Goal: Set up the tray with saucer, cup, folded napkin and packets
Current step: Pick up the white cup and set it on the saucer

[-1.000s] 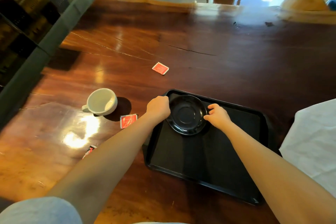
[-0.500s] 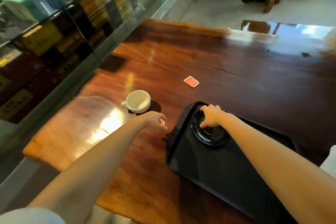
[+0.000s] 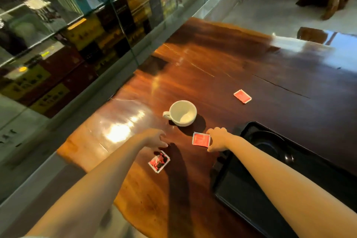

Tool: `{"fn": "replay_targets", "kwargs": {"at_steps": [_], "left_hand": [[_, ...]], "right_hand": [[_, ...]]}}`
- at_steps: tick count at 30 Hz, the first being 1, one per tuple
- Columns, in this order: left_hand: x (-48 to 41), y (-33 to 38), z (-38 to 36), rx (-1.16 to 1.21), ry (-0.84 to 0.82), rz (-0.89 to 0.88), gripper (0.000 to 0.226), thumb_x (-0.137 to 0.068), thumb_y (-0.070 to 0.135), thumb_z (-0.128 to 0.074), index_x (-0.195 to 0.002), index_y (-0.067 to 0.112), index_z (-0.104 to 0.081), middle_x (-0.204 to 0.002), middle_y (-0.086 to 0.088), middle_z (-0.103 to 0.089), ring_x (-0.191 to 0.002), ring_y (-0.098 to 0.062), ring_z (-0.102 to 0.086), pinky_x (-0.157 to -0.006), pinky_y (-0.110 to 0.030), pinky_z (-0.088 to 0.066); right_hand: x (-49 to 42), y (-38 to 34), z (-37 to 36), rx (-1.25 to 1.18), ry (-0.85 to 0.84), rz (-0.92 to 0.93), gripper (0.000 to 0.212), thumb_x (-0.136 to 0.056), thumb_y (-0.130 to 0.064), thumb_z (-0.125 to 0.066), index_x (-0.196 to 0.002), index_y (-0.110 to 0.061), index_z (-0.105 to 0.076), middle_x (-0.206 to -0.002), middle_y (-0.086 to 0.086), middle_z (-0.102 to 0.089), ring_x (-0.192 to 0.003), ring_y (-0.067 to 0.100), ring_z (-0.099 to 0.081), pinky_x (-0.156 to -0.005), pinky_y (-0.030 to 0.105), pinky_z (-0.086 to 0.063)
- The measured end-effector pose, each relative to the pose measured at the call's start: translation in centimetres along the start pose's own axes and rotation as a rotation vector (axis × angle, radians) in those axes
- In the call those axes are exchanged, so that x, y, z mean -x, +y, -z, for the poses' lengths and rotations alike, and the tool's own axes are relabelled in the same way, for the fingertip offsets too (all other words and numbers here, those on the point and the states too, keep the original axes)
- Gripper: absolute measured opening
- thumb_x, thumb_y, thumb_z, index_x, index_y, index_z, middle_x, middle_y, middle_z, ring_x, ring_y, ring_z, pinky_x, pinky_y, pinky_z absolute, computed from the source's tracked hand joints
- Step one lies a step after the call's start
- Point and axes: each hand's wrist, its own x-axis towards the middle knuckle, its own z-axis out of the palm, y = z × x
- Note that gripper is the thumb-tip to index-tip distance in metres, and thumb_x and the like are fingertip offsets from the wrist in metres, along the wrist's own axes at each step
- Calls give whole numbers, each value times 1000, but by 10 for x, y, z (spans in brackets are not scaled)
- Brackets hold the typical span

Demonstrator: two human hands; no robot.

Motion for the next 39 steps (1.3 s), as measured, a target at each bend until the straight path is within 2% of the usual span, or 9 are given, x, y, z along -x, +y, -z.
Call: {"fn": "replay_targets", "kwargs": {"at_steps": [5,11,14,19,23,26,31,36,39], "left_hand": [[-37,-36,17,61,67,13,60,-88,35,-59,-139,9,-37,-138,-11,-50,-122,-27,-50,-101,-36,-42],[-71,-46,29,226,205,-58,64,-84,30,-64,-139,10,-38,-135,-12,-52,-120,-29,-50,-95,-37,-43],[-82,-43,34,263,231,-129,55,-85,27,-63,-134,9,-45,-128,-12,-57,-115,-29,-53,-89,-35,-44],[-90,-38,38,475,193,-200,24,-88,17,-58,-111,12,-64,-101,-12,-70,-85,-24,-69,-80,-40,-57],[-92,-35,33,616,257,-171,16,-86,9,-59,-97,11,-71,-92,-16,-73,-84,-25,-70,-79,-46,-57],[-91,-31,29,682,284,-158,19,-83,2,-59,-96,11,-71,-90,-15,-72,-84,-25,-70,-79,-48,-57],[-80,-12,34,670,346,-222,21,-81,5,-59,-94,18,-71,-88,-9,-74,-78,-18,-70,-75,-38,-58],[-65,26,41,561,433,-302,23,-84,11,-61,-105,15,-70,-102,-5,-72,-96,-21,-62,-80,-29,-45],[-58,54,39,528,457,-352,24,-87,13,-61,-110,13,-68,-108,-5,-70,-99,-18,-60,-77,-23,-40]], "right_hand": [[-28,-17,11,-157,76,-81,78,-83,-30,-67,-144,-12,-23,-144,16,-34,-132,34,-32,-107,45,-36],[-54,-33,18,-237,205,-132,81,-80,-34,-70,-143,-10,-25,-139,17,-37,-128,33,-35,-102,44,-38],[-65,-39,18,-294,234,-110,78,-77,-32,-73,-138,-10,-31,-134,15,-42,-124,31,-38,-102,45,-40],[-76,-43,14,-473,303,-45,80,-69,-30,-80,-135,-13,-38,-135,9,-48,-125,25,-42,-108,46,-33],[-77,-46,12,-692,368,-15,81,-65,-22,-83,-134,-14,-40,-135,7,-48,-125,23,-42,-106,49,-36],[-73,-44,8,-784,405,-11,80,-65,-20,-83,-133,-15,-41,-134,6,-48,-124,21,-44,-105,48,-39],[-56,-32,-3,-910,486,-21,79,-67,-21,-82,-134,-17,-40,-135,5,-47,-124,19,-44,-104,41,-40],[-24,-16,-11,-1019,637,-7,78,-68,-15,-81,-134,-15,-41,-133,5,-49,-121,16,-46,-99,34,-42],[0,-2,-16,-1026,719,-39,78,-69,-15,-81,-135,-13,-39,-133,4,-47,-121,15,-45,-98,26,-40]]}}
